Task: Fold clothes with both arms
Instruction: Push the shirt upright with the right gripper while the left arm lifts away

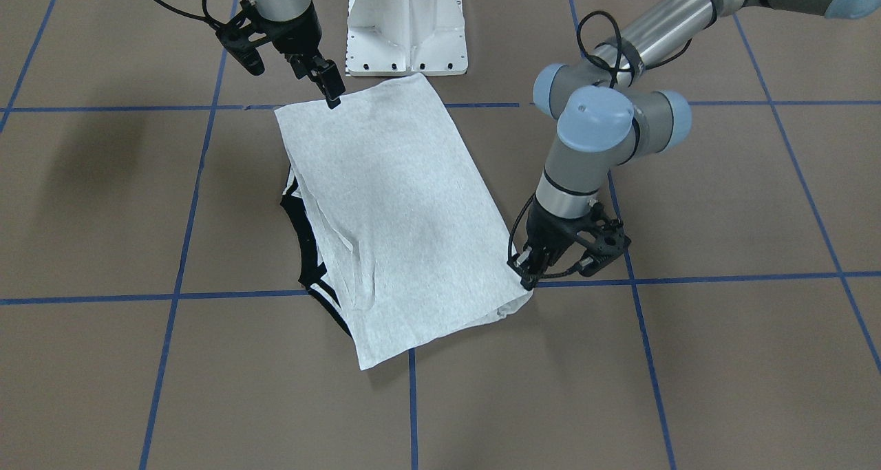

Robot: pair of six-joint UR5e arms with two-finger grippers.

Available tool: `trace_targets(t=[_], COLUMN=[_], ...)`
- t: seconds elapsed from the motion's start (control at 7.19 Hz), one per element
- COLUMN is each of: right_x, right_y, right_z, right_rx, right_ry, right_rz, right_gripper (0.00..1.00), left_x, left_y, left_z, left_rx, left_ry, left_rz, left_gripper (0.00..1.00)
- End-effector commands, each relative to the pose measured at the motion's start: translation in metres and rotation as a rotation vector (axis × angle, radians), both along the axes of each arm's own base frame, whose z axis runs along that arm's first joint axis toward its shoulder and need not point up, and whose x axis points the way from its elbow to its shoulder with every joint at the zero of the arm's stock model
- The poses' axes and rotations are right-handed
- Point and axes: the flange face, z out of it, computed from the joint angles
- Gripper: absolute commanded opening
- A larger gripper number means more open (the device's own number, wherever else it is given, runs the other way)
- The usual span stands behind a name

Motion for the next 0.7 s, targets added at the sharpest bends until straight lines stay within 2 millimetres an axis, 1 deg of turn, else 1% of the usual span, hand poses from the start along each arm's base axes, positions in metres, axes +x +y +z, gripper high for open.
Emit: trace_targets(t=[0.0, 0.14, 0.28, 0.42, 0.56], right_x=[0.0, -0.003, -0.007, -0.019, -0.041], right_y=[-0.001, -0.005, -0.002, 0.009, 0.021], right_z=[-0.004, 0.001, 0.001, 0.006, 0.011], right_rx=[0.014, 0.052, 0.075, 0.084, 0.124], right_ry=[-0.003, 0.024, 0.03, 0.045, 0.048], right_rz=[0.014, 0.054, 0.057, 0.038, 0.051], right_gripper=[1.0, 1.0, 1.0, 1.0, 1.0], left_x=[0.011, 0.013, 0.012, 0.002, -0.019], left_y=[-0.073, -0.076, -0.074, -0.065, -0.042], left_z=[-0.016, -0.021, -0.022, -0.027, -0.011], left_rx=[0.046, 0.06, 0.063, 0.08, 0.094], left_ry=[0.021, 0.031, 0.036, 0.057, 0.073], left_rz=[-0.044, -0.043, -0.04, -0.037, -0.037], left_gripper=[0.0, 0.04, 0.54, 0.59, 0.6])
